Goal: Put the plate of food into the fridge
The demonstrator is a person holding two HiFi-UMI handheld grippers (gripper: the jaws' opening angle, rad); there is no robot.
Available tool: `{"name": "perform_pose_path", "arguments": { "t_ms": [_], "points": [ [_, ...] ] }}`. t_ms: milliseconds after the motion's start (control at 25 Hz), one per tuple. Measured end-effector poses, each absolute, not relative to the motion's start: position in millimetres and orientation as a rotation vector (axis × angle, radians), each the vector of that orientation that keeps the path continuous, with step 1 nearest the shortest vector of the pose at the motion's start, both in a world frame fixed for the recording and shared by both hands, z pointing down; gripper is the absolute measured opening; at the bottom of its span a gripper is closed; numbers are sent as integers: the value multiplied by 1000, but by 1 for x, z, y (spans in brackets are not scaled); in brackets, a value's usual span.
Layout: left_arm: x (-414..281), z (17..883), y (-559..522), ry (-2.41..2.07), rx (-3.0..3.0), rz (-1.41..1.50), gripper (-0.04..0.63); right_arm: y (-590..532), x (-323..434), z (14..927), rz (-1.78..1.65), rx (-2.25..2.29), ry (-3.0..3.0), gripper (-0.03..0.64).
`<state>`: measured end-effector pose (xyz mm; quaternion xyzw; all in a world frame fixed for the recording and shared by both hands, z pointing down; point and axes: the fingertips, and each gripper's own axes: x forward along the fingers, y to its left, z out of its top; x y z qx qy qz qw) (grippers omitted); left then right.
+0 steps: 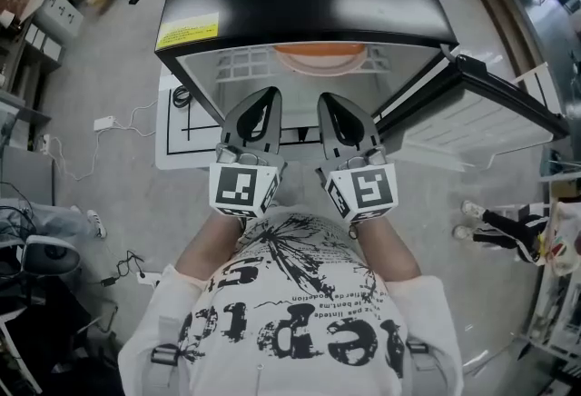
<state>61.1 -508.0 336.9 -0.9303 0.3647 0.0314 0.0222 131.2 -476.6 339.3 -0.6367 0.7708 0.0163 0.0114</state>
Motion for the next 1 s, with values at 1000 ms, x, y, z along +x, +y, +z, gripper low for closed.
{"name": "perform_pose_path", "arguments": {
  "t_ms": [1000],
  "points": [
    [61, 339, -508, 1150, -2810, 13, 6, -481, 138, 354, 46, -2030, 2402, 2]
  ]
}}
